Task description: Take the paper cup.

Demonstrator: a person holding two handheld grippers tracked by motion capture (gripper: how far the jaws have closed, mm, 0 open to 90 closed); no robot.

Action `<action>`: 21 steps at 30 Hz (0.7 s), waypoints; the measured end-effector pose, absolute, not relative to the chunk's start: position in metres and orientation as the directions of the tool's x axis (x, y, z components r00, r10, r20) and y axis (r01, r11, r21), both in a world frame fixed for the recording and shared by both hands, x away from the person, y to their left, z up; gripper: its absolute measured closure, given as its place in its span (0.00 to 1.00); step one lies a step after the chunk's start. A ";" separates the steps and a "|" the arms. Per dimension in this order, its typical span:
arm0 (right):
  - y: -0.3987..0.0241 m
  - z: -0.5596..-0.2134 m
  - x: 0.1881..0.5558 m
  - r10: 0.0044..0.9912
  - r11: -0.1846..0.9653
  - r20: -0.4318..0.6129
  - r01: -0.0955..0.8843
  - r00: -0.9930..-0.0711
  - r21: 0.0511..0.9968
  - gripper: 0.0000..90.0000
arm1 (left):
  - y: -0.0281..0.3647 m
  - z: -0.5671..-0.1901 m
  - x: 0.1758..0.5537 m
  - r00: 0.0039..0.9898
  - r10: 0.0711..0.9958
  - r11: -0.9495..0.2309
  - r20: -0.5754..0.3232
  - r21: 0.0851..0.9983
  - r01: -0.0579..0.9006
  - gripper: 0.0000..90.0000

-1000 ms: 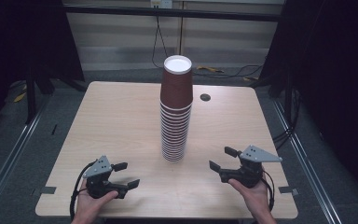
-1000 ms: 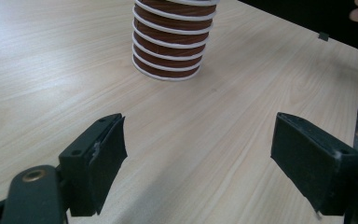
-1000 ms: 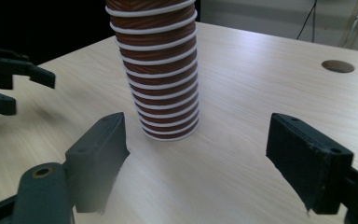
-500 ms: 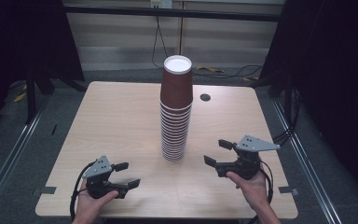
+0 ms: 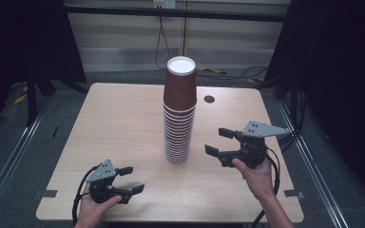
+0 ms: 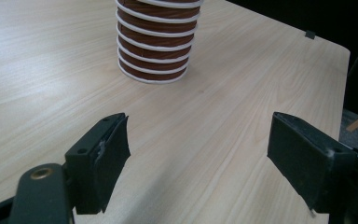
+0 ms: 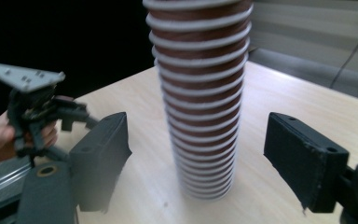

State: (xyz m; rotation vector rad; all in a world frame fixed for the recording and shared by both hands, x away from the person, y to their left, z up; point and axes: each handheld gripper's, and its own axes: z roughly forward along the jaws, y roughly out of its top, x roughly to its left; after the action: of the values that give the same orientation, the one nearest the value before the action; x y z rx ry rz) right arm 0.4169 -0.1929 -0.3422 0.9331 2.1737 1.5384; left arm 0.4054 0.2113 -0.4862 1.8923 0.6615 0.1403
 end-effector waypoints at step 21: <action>-0.168 -0.277 0.453 0.618 0.245 0.072 0.279 -0.783 0.928 0.18 | 0.211 -0.487 0.406 0.848 0.487 -0.278 -0.206 0.885 0.375 0.23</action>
State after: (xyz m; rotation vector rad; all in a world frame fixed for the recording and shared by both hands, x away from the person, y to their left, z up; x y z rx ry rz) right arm 0.4530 -0.1683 -0.2769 0.8295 2.2140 1.5503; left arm 0.4058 0.2107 -0.4874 1.8983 0.6432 0.1251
